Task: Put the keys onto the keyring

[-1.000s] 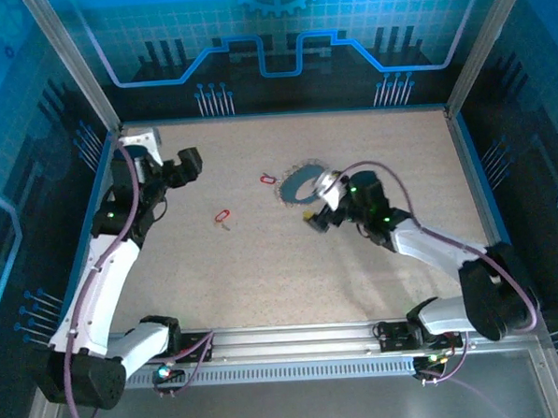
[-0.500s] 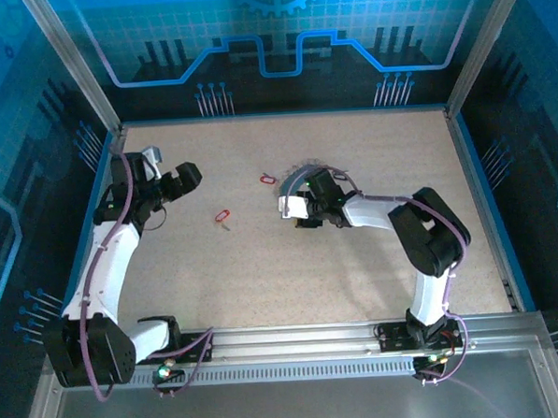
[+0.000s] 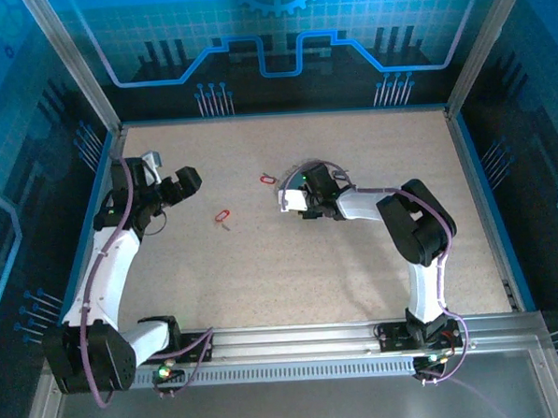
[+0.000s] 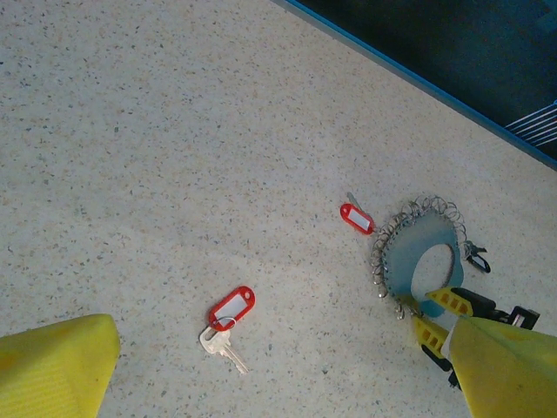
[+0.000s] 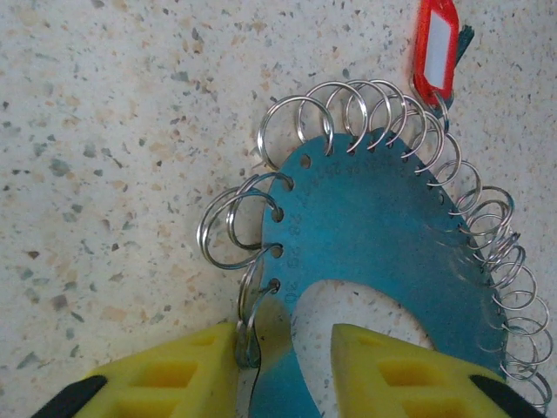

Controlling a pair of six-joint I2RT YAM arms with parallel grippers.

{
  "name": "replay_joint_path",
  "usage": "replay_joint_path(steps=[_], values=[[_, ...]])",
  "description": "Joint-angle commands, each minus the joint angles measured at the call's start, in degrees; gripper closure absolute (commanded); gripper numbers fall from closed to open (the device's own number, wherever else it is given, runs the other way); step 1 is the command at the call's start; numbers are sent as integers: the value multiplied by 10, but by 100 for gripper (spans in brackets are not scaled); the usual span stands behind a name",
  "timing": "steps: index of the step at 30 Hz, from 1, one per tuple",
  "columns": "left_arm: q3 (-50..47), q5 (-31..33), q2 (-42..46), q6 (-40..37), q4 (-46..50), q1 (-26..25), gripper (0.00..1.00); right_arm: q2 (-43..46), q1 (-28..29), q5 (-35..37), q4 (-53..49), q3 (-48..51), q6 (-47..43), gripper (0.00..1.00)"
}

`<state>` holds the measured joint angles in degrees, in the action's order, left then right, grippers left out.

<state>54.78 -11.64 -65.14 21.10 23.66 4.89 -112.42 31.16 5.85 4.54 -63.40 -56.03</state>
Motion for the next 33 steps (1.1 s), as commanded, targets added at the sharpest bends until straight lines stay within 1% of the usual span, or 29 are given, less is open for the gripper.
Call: replay_joint_path(steps=[1,5,13,17,22,23,24,26,27,33], values=[[-4,-3,7,11,-12,6,1,-12,-9,5,-14,-8,-16,73],[-9,-2,11,14,-14,7,1,-5,-8,-10,-24,-9,-15,82],[-11,-7,16,14,-15,6,1,57,-8,-31,1,39,1,85],[-19,-7,17,22,-19,6,1,101,-7,-49,1,77,5,84],[-26,-23,7,41,-31,6,1,129,-17,-68,-46,96,9,81],[-27,-26,5,47,-32,6,1,133,-21,-73,-40,102,11,79],[-28,-31,2,49,-34,6,1,133,-22,-72,-27,107,16,74],[-26,-39,-6,53,-39,6,1,125,-23,-67,-16,103,21,69],[-24,-41,-9,56,-38,6,1,117,-23,-67,-17,94,23,69],[-16,-53,-19,68,-28,6,1,57,-20,-70,-19,35,21,69]])
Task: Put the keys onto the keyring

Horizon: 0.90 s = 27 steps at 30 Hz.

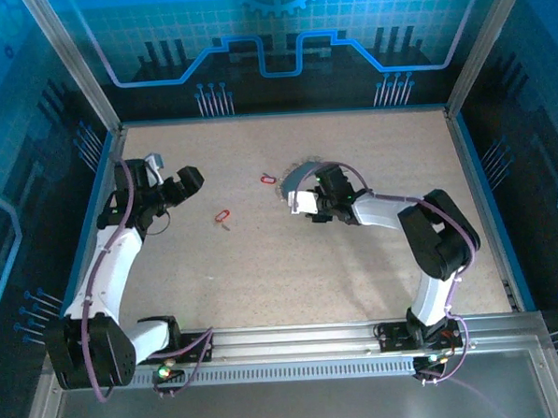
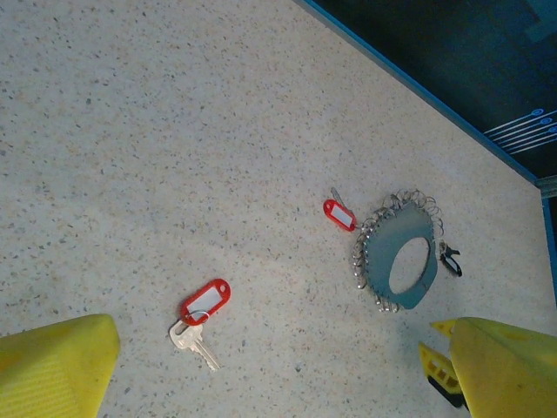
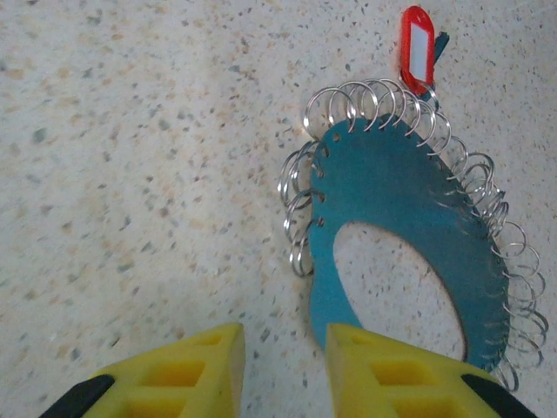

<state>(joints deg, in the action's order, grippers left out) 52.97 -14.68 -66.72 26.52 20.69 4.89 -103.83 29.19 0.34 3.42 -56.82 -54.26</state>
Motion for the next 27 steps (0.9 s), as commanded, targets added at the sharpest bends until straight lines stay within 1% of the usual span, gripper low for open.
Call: replay_joint_path(steps=[1,3,7,12,14,18,19,24,27], values=[[4,-21,-3,14,5,5,1,-38,1,-18,-10,-39,2,69],[3,-15,0,12,9,6,1,-61,3,-20,-19,-60,-7,69],[5,-16,1,8,8,6,1,-91,10,-1,-14,-79,-14,70],[4,-13,-2,7,12,6,1,-106,10,7,-26,-89,-17,77],[8,-16,-4,4,14,6,1,-104,9,6,-13,-80,-10,79],[7,-14,-3,4,17,6,1,-95,10,8,-9,-73,-4,88],[8,-16,-3,4,15,6,1,-90,10,9,-10,-71,-3,89],[10,-16,-5,4,23,6,1,-60,10,5,-14,-54,-8,93],[16,-17,-5,-4,26,6,1,-26,10,-6,-30,-36,-4,93]])
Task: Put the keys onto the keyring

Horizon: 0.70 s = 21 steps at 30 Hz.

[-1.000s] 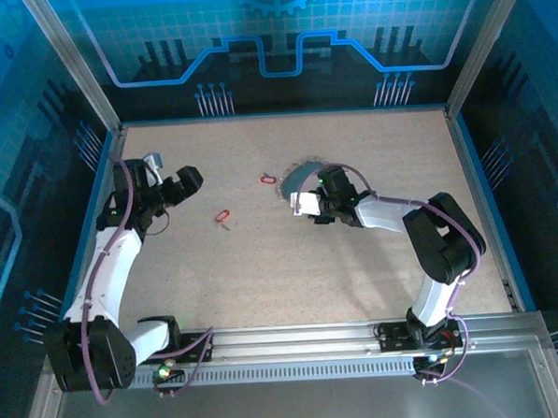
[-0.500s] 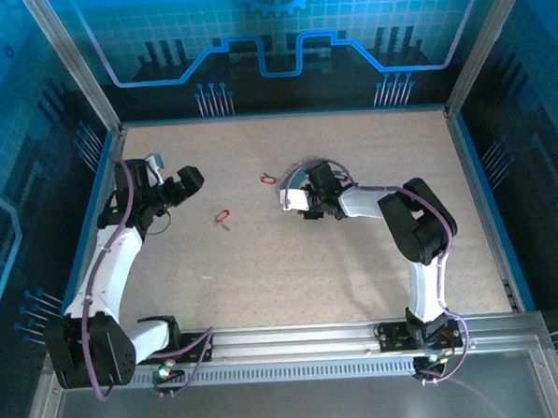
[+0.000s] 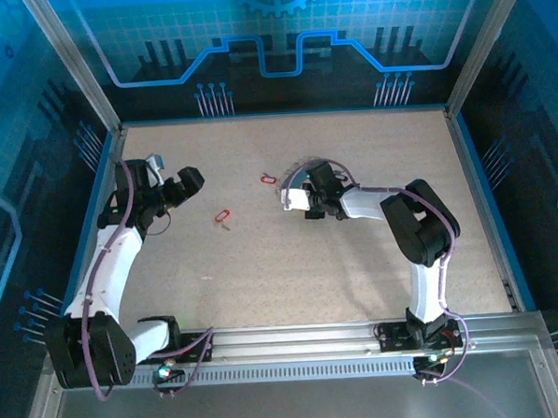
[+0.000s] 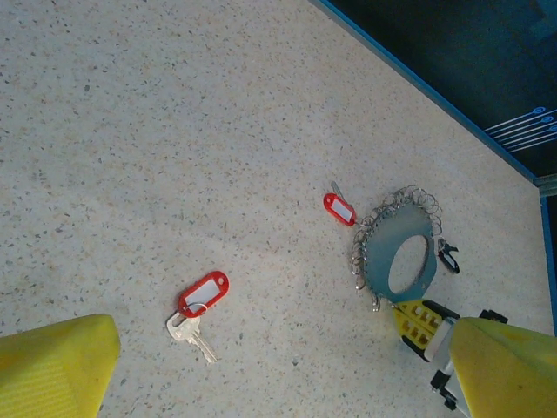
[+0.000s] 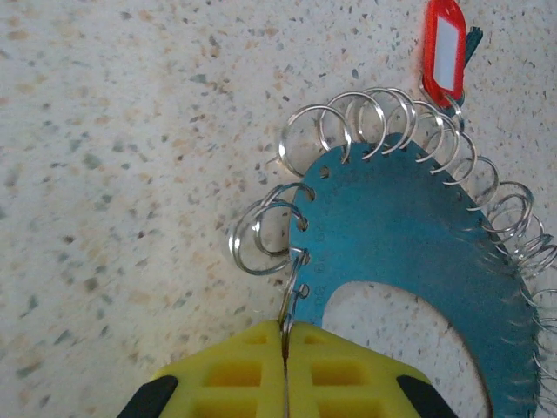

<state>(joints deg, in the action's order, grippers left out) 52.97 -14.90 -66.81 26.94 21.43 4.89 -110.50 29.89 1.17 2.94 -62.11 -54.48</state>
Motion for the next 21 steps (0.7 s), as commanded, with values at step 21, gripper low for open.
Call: replay_joint_path(steps=[21], values=[[-8,-100,-24,36,-38,6,1,121,-96,-34,-270,31,9,78]])
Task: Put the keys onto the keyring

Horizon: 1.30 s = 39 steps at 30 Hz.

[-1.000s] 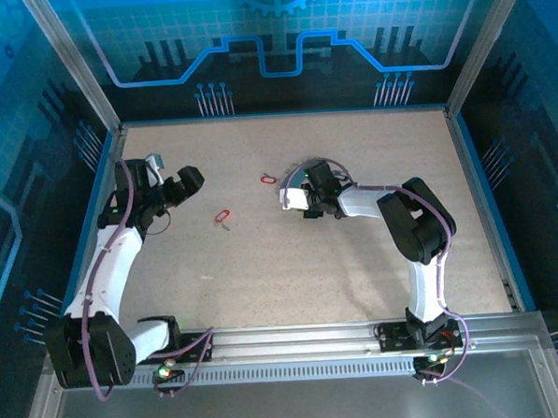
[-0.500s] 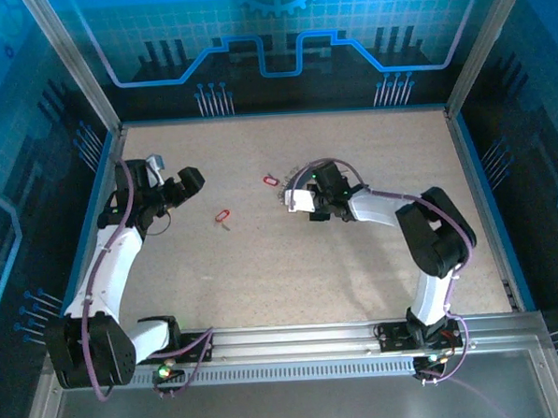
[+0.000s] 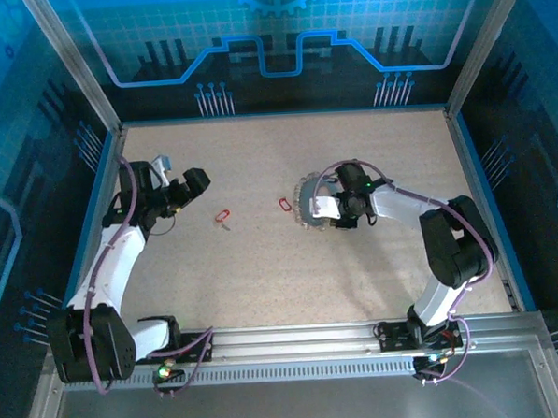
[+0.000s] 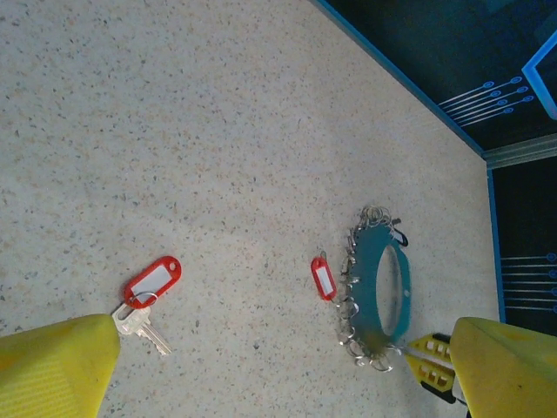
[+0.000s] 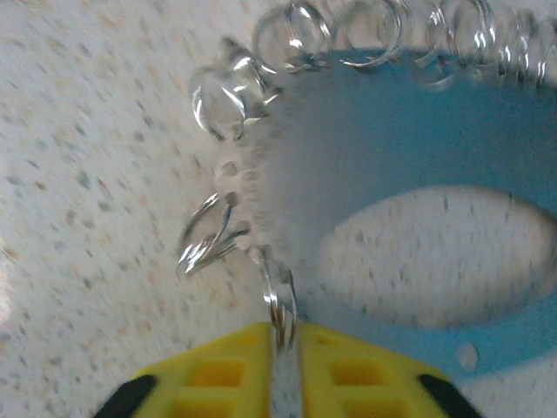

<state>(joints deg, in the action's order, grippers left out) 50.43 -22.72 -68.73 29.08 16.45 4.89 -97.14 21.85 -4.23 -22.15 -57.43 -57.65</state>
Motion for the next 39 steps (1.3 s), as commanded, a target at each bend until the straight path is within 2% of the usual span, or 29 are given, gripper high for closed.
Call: replay_joint_path(steps=[1,4,10,15,20,28,33,37,39], values=[[19,-18,-5,14,17,6,1,-14,-26,9,-31,-24,50,75],[16,-4,4,13,21,6,1,-2,-53,-24,-48,-25,69,69],[14,12,12,12,20,6,1,-10,-85,-92,-101,-57,115,66],[19,9,3,12,27,6,1,-28,-72,-122,-118,-62,129,61],[24,8,-3,15,27,6,1,-30,-31,-65,-51,-9,79,60],[32,10,-7,10,42,6,1,-24,-22,35,33,42,41,58],[32,12,-4,9,43,6,1,-20,-14,24,62,58,29,63],[31,16,-2,8,48,6,1,-30,-17,-2,47,47,27,79],[30,15,0,9,46,6,1,-32,-17,3,52,44,33,81]])
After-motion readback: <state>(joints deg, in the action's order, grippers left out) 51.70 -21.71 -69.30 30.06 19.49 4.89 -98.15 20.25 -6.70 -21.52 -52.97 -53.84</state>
